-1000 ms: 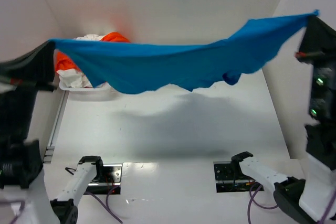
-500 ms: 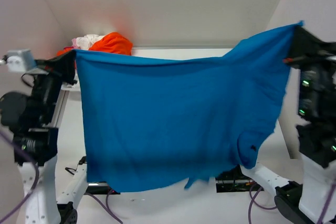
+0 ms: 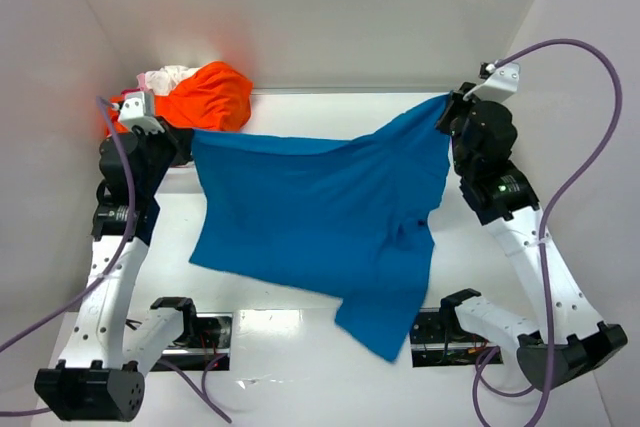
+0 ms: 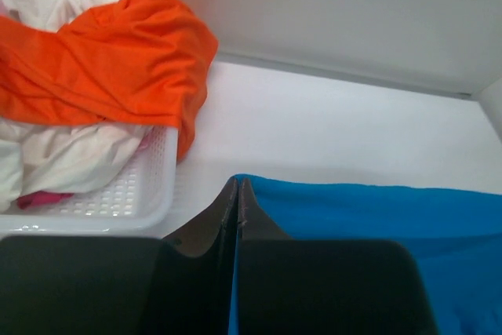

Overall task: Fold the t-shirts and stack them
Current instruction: Flatten out the tshirt, then grap the side of the flattened tshirt furthest away from the robot with both arms

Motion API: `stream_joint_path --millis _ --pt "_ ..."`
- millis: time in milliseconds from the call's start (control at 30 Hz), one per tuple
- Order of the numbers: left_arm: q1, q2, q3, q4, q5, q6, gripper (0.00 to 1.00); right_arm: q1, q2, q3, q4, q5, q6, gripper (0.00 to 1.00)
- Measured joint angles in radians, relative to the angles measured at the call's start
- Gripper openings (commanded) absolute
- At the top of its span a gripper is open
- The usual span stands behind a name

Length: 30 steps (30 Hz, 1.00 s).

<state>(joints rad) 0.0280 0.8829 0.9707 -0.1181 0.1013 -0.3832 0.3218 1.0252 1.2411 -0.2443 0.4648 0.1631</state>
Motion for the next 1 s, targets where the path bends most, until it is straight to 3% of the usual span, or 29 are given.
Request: stream_joint_path --millis 200,433,833,1000 --pt "0.000 0.079 -0.027 0.040 -0.031 0.018 0.00 -0.001 0.053 -0.109 0.107 0.007 0.037 0.00" --pt "0.000 0.182 -0.025 0.127 -0.053 0.016 0.00 -0.002 0.150 -0.123 0.170 0.011 0.057 0.00" --pt "0.000 0.546 0.214 0.220 -0.027 0.018 0.00 -0.111 0.340 -0.004 0.210 0.005 0.056 0.00" --pt "-0.001 0.623 0.270 0.256 0.005 0.018 0.00 -0.176 0.356 0.005 0.224 -0.010 0.056 0.00"
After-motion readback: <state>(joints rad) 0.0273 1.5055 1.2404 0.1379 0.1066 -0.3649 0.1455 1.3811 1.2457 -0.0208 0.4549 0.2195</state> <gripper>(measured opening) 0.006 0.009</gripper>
